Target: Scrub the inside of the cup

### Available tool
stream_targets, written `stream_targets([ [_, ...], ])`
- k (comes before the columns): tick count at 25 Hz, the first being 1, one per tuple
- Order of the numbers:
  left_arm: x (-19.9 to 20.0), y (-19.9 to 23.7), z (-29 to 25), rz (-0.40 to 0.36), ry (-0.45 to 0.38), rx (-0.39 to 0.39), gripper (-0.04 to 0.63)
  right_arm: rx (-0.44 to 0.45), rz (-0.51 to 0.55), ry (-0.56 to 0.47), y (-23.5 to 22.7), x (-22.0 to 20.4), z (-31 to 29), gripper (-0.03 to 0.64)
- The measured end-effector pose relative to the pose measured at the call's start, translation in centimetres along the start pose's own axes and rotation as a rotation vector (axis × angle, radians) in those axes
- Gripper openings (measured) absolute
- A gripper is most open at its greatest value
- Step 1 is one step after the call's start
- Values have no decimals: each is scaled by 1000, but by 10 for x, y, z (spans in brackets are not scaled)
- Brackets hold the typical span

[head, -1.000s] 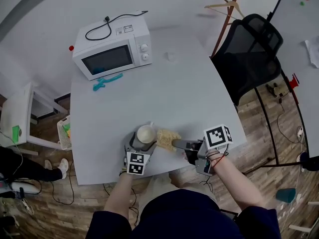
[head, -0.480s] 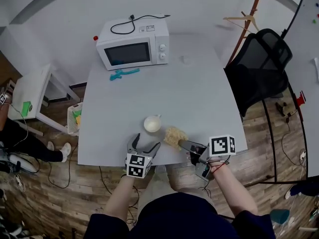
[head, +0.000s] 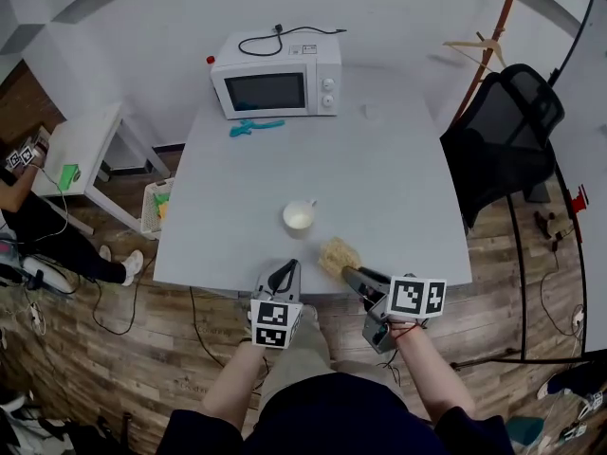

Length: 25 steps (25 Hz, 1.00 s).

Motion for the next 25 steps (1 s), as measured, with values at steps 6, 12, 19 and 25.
stream_targets([
  [6, 11, -30, 41, 51, -27, 0, 17, -87, 229, -104, 10, -24, 30, 135],
  [12, 11, -58, 81, 119, -30, 13, 17, -138, 395, -191, 17, -59, 64, 135],
  [19, 3, -92, 119, 157, -19, -11, 17, -200, 552, -250, 20, -95, 98, 134],
  [25, -6, -113, 134, 165, -18, -22, 17, -211, 594, -266, 17, -118, 116, 133],
])
Point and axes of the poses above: the fingertips, and each gripper's own axes: z backward along the fingers, y to its left, x out of its top, the point moved 5 cm from there along z, backward along the fingers, and after that the axes turned 9 degrees about -z, right-handed, at the moved point
